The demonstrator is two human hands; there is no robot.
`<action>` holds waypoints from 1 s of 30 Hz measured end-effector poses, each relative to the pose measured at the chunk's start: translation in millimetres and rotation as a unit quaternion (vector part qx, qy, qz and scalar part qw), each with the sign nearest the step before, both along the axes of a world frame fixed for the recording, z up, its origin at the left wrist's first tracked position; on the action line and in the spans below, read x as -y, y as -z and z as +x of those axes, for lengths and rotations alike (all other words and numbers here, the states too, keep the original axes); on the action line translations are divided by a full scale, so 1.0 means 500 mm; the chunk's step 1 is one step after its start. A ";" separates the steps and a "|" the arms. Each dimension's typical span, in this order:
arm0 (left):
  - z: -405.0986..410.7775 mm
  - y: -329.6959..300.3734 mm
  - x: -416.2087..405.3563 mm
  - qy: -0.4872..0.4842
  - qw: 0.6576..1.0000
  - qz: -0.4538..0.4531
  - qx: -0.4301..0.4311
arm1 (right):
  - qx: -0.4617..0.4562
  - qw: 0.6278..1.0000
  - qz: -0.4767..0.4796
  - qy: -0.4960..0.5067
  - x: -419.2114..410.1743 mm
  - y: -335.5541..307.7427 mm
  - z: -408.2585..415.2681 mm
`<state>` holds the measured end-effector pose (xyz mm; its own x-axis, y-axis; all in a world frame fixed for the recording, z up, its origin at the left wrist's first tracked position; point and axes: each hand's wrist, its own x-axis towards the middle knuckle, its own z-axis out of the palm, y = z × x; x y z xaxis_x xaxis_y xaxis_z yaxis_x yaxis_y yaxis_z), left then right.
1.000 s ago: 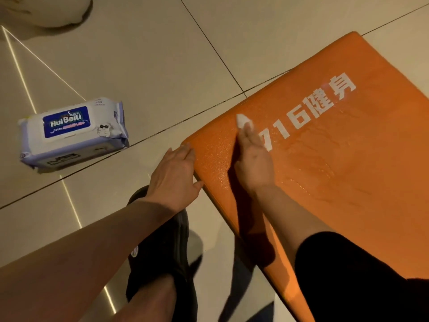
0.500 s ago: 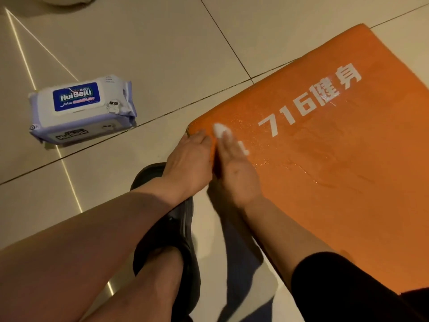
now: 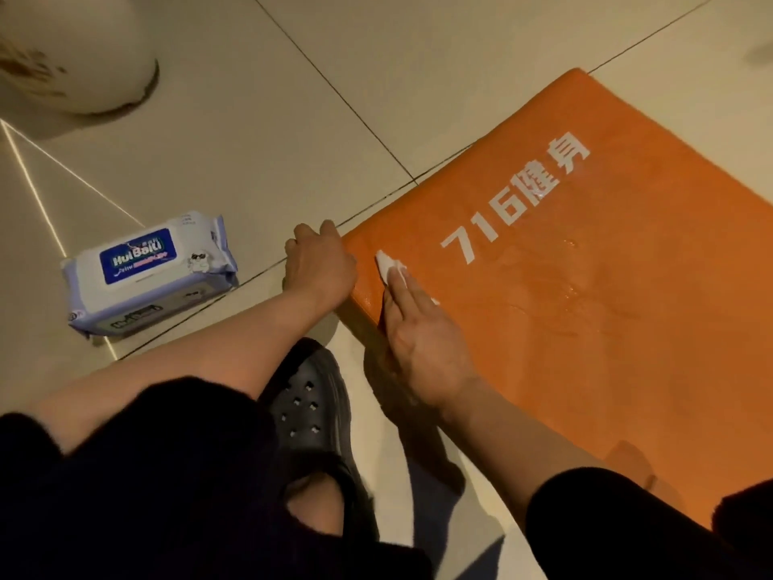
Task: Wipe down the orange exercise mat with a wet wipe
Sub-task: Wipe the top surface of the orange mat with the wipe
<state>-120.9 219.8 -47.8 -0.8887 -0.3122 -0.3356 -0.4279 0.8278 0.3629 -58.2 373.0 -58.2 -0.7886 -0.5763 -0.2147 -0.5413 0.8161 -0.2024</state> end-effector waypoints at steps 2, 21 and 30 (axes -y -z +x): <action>-0.024 -0.051 -0.003 -0.002 1.000 0.007 -0.028 | -0.031 0.999 -0.005 0.021 -0.007 -0.050 0.002; -0.090 -0.562 -0.166 0.146 0.950 0.185 -0.203 | -0.118 0.945 0.037 0.304 -0.123 -0.667 -0.080; -0.095 -0.461 -0.121 0.174 0.975 0.109 -0.085 | -0.006 0.988 0.042 0.149 -0.107 -0.521 -0.094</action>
